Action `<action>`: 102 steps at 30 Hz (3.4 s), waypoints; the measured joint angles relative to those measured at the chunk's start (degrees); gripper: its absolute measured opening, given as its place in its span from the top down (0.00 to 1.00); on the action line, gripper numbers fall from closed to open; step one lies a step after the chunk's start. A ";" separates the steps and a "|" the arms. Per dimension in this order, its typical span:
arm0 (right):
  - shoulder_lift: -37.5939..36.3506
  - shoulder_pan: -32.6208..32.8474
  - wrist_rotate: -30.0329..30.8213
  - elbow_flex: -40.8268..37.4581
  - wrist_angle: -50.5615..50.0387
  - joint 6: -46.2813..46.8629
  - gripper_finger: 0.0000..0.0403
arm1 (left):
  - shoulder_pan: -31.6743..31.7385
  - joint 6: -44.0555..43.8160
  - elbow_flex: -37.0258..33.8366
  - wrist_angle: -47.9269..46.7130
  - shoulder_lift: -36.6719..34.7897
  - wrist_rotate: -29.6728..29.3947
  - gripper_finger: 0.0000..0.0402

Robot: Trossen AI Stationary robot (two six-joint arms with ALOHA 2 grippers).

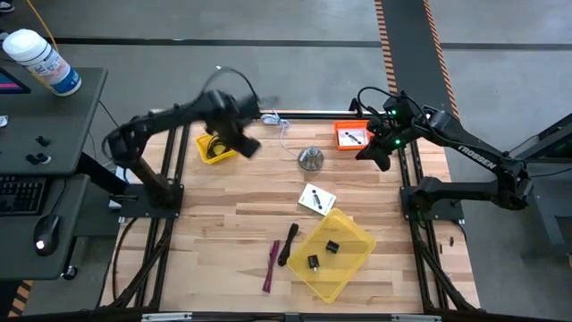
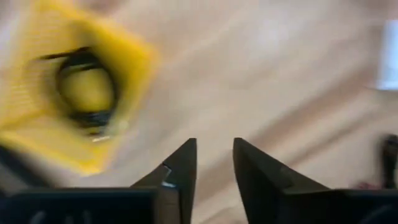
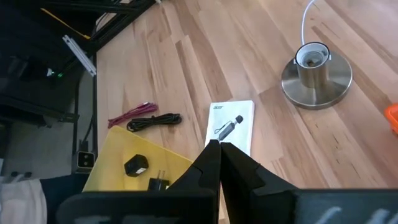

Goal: Pick and place items into bin
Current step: Put the pink USB cable into the yellow bin

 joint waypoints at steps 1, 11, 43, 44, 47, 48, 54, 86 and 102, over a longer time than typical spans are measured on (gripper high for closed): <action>0.00 0.01 -0.02 0.00 0.00 0.00 1.00 | -3.46 -2.48 -0.08 1.69 -0.03 -0.39 0.81; 0.00 -0.01 0.13 0.04 -2.75 -1.75 1.00 | -31.52 -26.25 -0.21 14.46 1.83 -4.67 0.99; 0.00 15.90 16.14 0.07 -0.33 22.78 1.00 | -54.03 -57.92 -0.26 24.58 16.88 -3.18 0.24; 0.00 16.50 16.57 0.07 -0.33 23.41 1.00 | -54.34 -58.59 -0.26 24.68 16.88 -3.35 0.24; 0.00 18.22 17.23 0.07 -0.31 24.96 1.00 | -54.94 -60.18 -0.26 24.70 16.88 -4.96 0.26; 0.00 18.75 17.34 0.07 -0.31 25.44 1.00 | -54.95 -60.52 -0.26 24.74 16.88 -5.35 0.27; 0.00 20.99 18.59 0.07 0.37 25.57 1.00 | -54.73 -61.75 -0.19 26.40 18.85 -5.64 0.29; 0.00 22.91 19.69 0.00 0.11 11.93 1.00 | -49.46 -68.43 -0.17 27.91 26.67 -6.79 0.29; 0.00 22.87 20.37 0.00 2.95 14.00 1.00 | -49.51 -55.40 0.72 23.08 27.85 -6.70 0.96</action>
